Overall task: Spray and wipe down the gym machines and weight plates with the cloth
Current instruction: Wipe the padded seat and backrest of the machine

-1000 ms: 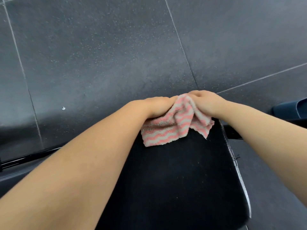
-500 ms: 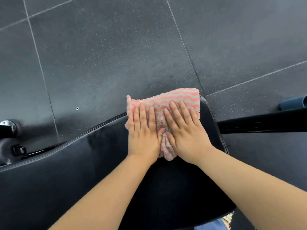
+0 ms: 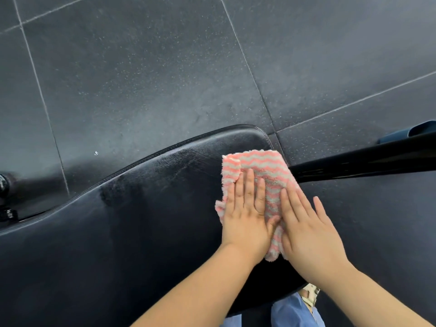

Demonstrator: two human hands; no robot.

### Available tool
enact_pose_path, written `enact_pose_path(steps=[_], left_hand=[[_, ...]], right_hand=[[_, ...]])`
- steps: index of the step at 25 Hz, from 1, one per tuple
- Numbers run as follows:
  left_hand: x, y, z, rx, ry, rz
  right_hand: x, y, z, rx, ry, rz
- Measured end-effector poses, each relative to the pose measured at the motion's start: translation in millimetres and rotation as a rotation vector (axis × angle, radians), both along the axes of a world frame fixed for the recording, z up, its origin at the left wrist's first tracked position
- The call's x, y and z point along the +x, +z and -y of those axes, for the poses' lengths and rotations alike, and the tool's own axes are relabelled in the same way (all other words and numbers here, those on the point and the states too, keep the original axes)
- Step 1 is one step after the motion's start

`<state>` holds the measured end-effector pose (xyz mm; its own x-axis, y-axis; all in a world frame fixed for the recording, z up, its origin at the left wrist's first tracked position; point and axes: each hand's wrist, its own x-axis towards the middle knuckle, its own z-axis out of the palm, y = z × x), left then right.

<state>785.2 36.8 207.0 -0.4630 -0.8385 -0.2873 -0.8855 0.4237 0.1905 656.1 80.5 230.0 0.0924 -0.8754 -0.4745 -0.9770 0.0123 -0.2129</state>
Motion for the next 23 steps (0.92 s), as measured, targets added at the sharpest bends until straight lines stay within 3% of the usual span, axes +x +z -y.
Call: enact_pose_path(steps=[6,8,11,14,16,20,23], left_hand=[[-5.6,4.4,-4.0,0.006,-0.128,0.027],[4.2,11.4,6.3,0.078,-0.172,0.083],[9.2,4.7,22.1,0.053,-0.104,0.148],[2.8,4.2,45.5,-0.057,-0.044,0.149],[-4.5,4.6,70.0,-0.025,-0.079,0.138],[-18.5,-2.1,116.6,-0.048,-0.015,0.206],[-24.9,-4.8,134.8,-0.065,0.022,0.141]], right_hand=[[11.8,19.0,20.2,0.119,-0.501,0.397],[29.3,14.0,31.6,0.151,-0.61,0.389],[41.8,1.1,56.5,0.054,-0.63,0.342],[32.3,-15.9,92.5,-0.037,-0.698,0.478],[22.5,-22.9,119.4,-0.03,-0.7,0.56],[16.5,-20.1,171.1,0.118,-0.668,0.742],[11.4,-20.7,190.3,0.304,-0.878,0.898]])
